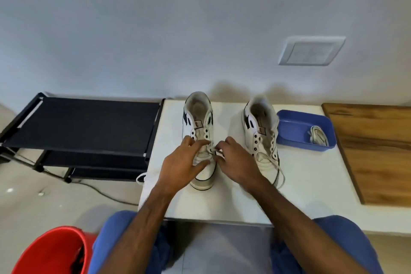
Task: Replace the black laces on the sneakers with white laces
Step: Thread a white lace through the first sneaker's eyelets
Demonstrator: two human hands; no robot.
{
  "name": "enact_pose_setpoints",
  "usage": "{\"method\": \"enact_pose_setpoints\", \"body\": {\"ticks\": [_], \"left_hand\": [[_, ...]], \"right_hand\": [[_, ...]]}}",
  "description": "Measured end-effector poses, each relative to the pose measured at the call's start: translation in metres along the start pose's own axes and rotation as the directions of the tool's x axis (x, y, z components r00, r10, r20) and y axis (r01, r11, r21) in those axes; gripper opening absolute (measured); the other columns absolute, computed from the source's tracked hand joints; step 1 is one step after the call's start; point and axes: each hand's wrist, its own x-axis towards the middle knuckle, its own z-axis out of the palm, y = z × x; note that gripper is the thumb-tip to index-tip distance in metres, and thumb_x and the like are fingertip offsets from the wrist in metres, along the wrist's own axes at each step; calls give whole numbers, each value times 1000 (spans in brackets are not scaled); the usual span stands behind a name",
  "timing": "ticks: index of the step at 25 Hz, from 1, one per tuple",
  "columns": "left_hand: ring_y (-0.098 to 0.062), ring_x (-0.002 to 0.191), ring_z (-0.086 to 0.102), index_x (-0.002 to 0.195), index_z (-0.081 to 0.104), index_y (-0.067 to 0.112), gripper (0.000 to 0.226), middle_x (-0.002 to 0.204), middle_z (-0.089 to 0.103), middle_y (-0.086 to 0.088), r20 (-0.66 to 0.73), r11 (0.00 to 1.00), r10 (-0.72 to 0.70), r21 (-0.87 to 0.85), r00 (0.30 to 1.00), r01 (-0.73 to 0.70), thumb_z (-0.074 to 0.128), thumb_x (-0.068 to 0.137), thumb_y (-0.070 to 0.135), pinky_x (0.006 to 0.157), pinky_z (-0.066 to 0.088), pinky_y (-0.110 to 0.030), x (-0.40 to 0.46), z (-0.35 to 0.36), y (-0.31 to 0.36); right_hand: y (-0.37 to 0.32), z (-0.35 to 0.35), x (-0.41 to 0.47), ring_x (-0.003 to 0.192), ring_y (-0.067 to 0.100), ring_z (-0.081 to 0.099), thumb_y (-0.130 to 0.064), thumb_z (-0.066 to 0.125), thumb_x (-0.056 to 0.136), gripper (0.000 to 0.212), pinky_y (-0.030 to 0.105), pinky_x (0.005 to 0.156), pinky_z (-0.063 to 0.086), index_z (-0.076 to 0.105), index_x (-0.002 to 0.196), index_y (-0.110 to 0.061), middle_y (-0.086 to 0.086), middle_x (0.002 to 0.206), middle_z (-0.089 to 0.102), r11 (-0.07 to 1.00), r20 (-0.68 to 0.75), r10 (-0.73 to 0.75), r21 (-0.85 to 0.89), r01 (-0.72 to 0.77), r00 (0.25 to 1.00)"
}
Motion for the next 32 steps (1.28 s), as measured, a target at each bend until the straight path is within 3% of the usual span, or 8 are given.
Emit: {"method": "enact_pose_setpoints", "body": {"ticks": [8, 13, 18, 22, 26, 28, 30, 32], "left_hand": [[-14, 97, 55, 126, 60, 34, 51, 110, 49, 9, -20, 995, 95, 38, 995, -94, 74, 82, 57, 71, 53, -34, 20, 18, -5], [-13, 98, 55, 126, 63, 33, 59, 109, 51, 10, -5, 996, 77, 35, 997, -77, 80, 76, 58, 75, 53, -35, 24, 15, -6], [-7, 103, 55, 130, 57, 33, 59, 117, 51, 13, 55, 996, 81, -33, 995, -80, 79, 79, 53, 79, 54, -31, 23, 11, -6], [0, 99, 58, 130, 54, 30, 32, 116, 59, 11, -16, 941, -29, -339, 999, 22, 61, 99, 24, 80, 50, -20, 20, -9, -11], [-2, 93, 61, 106, 66, 23, 37, 104, 66, 10, -144, 901, -156, -426, 977, 81, 42, 99, -4, 76, 48, -15, 21, -21, -19], [1, 94, 61, 106, 67, 24, 36, 104, 65, 12, -138, 902, -177, -420, 975, 104, 44, 100, -3, 76, 48, -13, 23, -19, -21], [3, 90, 62, 112, 69, 23, 30, 101, 66, 13, -138, 902, -188, -417, 973, 115, 52, 101, 1, 73, 48, -8, 25, -15, -23], [0, 82, 65, 114, 72, 21, 25, 95, 68, 11, -145, 894, -199, -433, 969, 119, 62, 98, 5, 71, 51, -10, 27, -13, -23]], "right_hand": [[9, 0, 22, 81, 12, 55, -24, 67, 95, 18, 24, 73, 39, 64, 78, -20, -3, 87, 53, 887, 82, -24, 461, -16, 996], [11, -9, 18, 62, 14, 50, -12, 64, 91, 24, 33, 65, 35, 59, 67, -10, 10, 77, 60, 742, 149, 113, 645, -183, 982], [5, -18, 15, 67, 21, 59, -28, 63, 97, 27, 35, 70, 45, 65, 76, -11, 6, 75, 70, 804, 130, 79, 579, -140, 988], [12, -33, 19, 66, 11, 63, -36, 64, 97, 27, 37, 73, 51, 66, 80, -16, -4, 68, 65, 794, 30, 121, 598, -115, 992], [23, -33, 18, 127, 23, 52, -30, 66, 96, 29, 38, 99, 46, 65, 122, -16, 7, 133, 55, 996, -226, 50, 87, -30, 973], [19, -21, 15, 133, 33, 44, -27, 71, 90, 37, 48, 106, 44, 64, 125, -16, 13, 143, 47, 982, -325, -117, -179, 61, 938], [8, -11, 19, 116, 28, 53, -25, 71, 89, 31, 46, 95, 50, 65, 118, -16, 6, 126, 56, 986, -296, -166, -76, 150, 941], [-3, -4, 26, 96, 17, 60, -26, 72, 90, 22, 42, 85, 54, 64, 109, -17, -2, 103, 62, 955, -185, -34, 285, 86, 982]]}}
